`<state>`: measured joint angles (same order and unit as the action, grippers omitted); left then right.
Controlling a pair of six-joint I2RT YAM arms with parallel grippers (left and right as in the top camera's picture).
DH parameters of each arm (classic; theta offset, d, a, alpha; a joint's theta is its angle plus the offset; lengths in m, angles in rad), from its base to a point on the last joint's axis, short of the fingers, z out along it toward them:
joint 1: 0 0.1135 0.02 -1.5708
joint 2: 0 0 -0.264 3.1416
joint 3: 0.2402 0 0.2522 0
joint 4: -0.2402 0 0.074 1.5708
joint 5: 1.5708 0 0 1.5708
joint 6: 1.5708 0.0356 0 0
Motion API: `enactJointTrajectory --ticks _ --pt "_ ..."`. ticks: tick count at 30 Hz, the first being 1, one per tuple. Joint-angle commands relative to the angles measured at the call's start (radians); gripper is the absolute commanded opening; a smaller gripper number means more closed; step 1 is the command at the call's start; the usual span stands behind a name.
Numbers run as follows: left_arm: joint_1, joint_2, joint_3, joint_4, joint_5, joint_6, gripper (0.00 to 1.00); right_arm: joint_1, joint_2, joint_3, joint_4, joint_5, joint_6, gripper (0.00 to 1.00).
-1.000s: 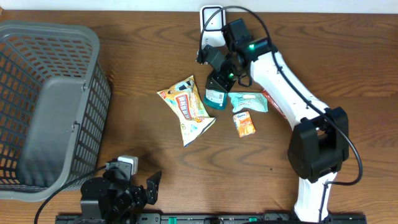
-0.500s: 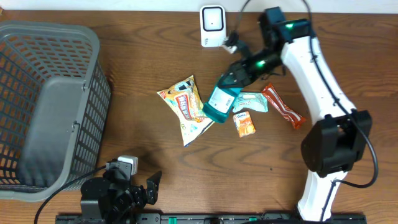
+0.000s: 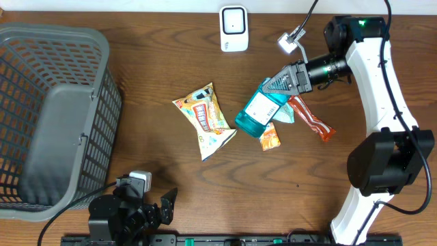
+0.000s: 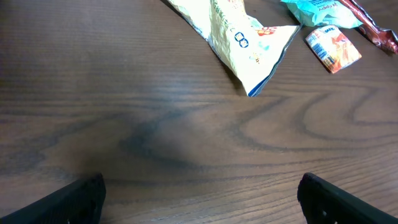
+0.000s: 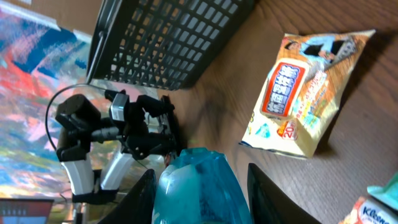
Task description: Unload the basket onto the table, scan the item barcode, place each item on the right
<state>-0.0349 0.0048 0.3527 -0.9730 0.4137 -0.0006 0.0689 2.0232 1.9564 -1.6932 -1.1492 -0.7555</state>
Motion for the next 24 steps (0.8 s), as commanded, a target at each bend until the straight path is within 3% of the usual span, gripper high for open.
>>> enactJointTrajectory --ticks 1,8,12,17,24 --pt "-0.004 0.0 0.001 -0.015 0.009 -0.001 0.99 0.01 -0.035 0.022 -0.003 -0.082 -0.074 0.02" --pt "-0.004 0.0 0.001 -0.015 0.009 -0.001 0.99 0.028 -0.035 0.022 0.106 0.018 -0.075 0.01" --pt "-0.004 0.0 0.001 -0.015 0.009 -0.001 0.99 0.064 -0.035 0.022 0.264 0.18 0.134 0.01" --pt "-0.004 0.0 0.001 -0.015 0.009 -0.001 0.98 0.143 -0.035 0.022 0.499 0.546 0.506 0.01" --pt "-0.004 0.0 0.001 -0.015 0.009 -0.001 0.99 0.307 -0.035 0.022 0.743 1.161 0.666 0.01"
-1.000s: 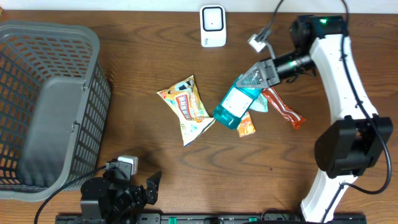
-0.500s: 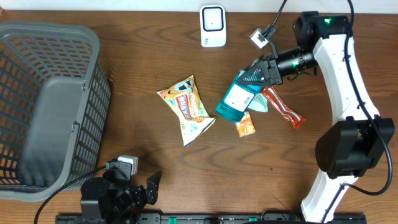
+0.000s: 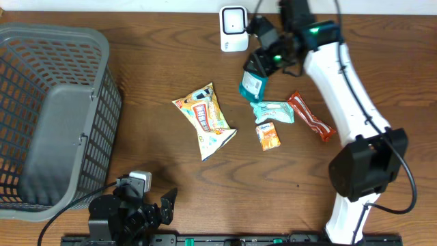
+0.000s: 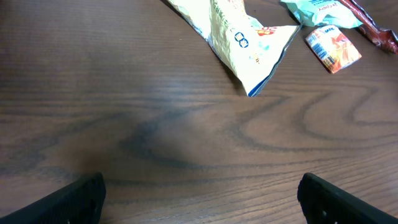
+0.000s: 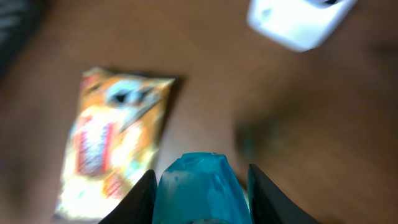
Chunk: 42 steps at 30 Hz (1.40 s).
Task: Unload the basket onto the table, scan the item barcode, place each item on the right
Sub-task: 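Hold the bottle label in front of the white scanner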
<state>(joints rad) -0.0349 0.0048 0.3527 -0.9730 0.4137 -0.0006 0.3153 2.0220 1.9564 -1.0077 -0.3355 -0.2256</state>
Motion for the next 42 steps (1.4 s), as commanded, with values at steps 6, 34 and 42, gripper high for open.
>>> enactJointTrajectory --ticks 6,34,42 --pt "-0.004 0.0 0.001 -0.015 0.009 -0.001 0.99 0.138 -0.023 0.022 0.208 0.649 0.135 0.02" --pt "-0.004 0.0 0.001 -0.015 0.009 -0.001 0.99 0.294 0.409 0.024 1.263 1.269 -0.565 0.04" --pt "-0.004 0.0 0.001 -0.015 0.009 -0.001 0.98 0.307 0.58 0.122 1.53 1.278 -0.821 0.05"
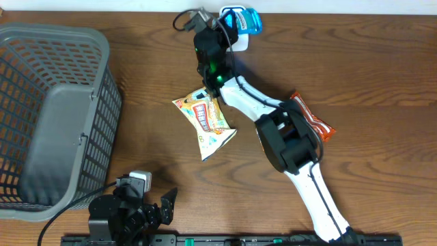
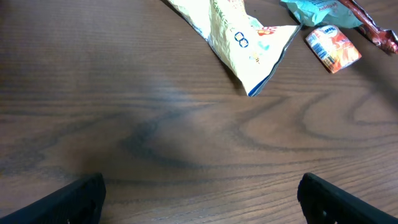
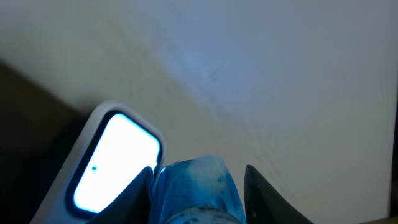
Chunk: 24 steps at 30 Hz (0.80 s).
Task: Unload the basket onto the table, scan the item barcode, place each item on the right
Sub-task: 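Hold the bottle label in front of the white scanner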
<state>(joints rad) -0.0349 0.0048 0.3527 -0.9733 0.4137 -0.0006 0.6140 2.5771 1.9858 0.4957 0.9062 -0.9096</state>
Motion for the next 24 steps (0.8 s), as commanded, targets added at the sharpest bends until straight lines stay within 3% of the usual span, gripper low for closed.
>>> enactJointTrajectory --ticks 1,7,21,24 --pt "-0.004 0.0 0.001 -0.015 0.009 -0.001 0.99 0.009 0.042 0.123 0.026 0.036 -0.144 0.05" --pt "-0.004 0.0 0.001 -0.015 0.009 -0.001 0.99 0.013 0.092 0.267 -0.029 0.002 -0.144 0.06" --pt "-0.004 0.0 0.001 -0.015 0.009 -0.001 0.99 0.031 0.072 0.272 -0.05 0.028 -0.209 0.06" --pt "-0.004 0.0 0.001 -0.015 0.009 -0.001 0.99 0.026 0.027 0.27 -0.16 0.065 -0.17 0.03"
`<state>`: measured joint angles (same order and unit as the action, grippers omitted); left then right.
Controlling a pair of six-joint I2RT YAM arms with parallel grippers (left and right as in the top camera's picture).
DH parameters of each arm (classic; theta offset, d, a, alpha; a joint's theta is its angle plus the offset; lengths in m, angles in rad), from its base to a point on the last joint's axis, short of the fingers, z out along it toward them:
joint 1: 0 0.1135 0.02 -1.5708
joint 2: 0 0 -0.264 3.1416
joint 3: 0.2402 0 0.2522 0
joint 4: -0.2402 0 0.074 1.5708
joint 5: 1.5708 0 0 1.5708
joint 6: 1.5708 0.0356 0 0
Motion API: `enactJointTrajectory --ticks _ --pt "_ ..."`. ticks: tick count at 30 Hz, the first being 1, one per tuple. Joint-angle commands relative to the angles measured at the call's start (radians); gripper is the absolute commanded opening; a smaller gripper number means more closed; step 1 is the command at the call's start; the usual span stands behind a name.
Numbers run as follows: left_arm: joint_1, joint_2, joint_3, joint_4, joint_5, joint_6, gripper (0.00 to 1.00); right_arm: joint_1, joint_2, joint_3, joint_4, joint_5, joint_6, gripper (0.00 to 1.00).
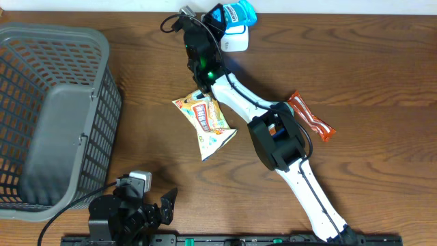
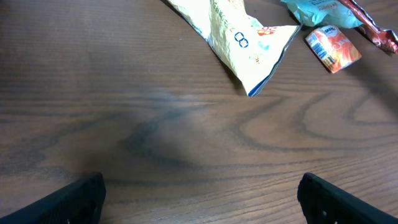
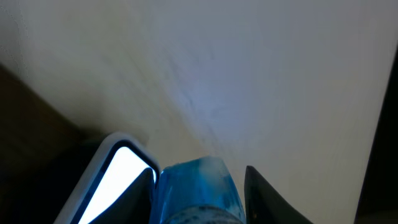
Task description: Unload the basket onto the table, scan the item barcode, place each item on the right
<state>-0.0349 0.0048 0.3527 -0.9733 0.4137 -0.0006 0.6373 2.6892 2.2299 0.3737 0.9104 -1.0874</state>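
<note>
My right gripper point(image 1: 224, 20) is shut on a blue mouthwash bottle point(image 1: 236, 11) at the table's back edge, just above the white barcode scanner point(image 1: 237, 39). In the right wrist view the bottle point(image 3: 198, 190) fills the gap between the two dark fingers point(image 3: 266, 194), and the scanner's lit white face point(image 3: 118, 180) lies directly to its left. The bottle's label and barcode cannot be made out. My left gripper point(image 2: 202, 199) stands open low over bare wood at the front of the table, holding nothing.
A grey mesh basket point(image 1: 54, 116) stands at the left. A yellow snack bag point(image 1: 205, 119) lies mid-table and a red bar point(image 1: 311, 117) to its right. A teal packet point(image 2: 317, 11) and an orange packet point(image 2: 334, 50) lie between them. A white wall backs the table.
The bottle in my right gripper has shifted slightly left and farther back over the scanner's top. The scanner face sits lower in the right wrist view. The left arm has not moved.
My right gripper first held the blue bottle over the packets at mid-table. Then it held it just in front of the scanner, to its right. Later the bottle was at the scanner's top, and now it is slightly further back. The left gripper stayed open throughout.
</note>
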Motion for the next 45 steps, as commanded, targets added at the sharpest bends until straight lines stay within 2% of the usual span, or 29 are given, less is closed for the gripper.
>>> enactJointTrajectory --ticks 1,4,9,18,22,36,45 --pt "-0.004 0.0 0.001 -0.015 0.009 -0.001 0.99 -0.004 -0.109 0.026 -0.1 0.078 0.053 0.03" --pt "-0.004 0.0 0.001 -0.015 0.009 -0.001 0.99 -0.042 -0.197 0.025 -0.325 0.107 0.2 0.02" --pt "-0.004 0.0 0.001 -0.015 0.009 -0.001 0.99 -0.118 -0.299 0.025 -0.602 0.131 0.402 0.03" --pt "-0.004 0.0 0.001 -0.015 0.009 -0.001 0.99 -0.325 -0.363 0.025 -0.996 0.122 0.708 0.03" --pt "-0.004 0.0 0.001 -0.015 0.009 -0.001 0.99 -0.471 -0.363 -0.011 -1.13 -0.006 0.832 0.04" --pt "-0.004 0.0 0.001 -0.015 0.009 -0.001 0.99 -0.899 -0.363 -0.34 -1.053 -0.086 0.867 0.06" --pt "-0.004 0.0 0.001 -0.015 0.009 -0.001 0.99 -1.145 -0.363 -0.438 -1.044 -0.089 0.932 0.07"
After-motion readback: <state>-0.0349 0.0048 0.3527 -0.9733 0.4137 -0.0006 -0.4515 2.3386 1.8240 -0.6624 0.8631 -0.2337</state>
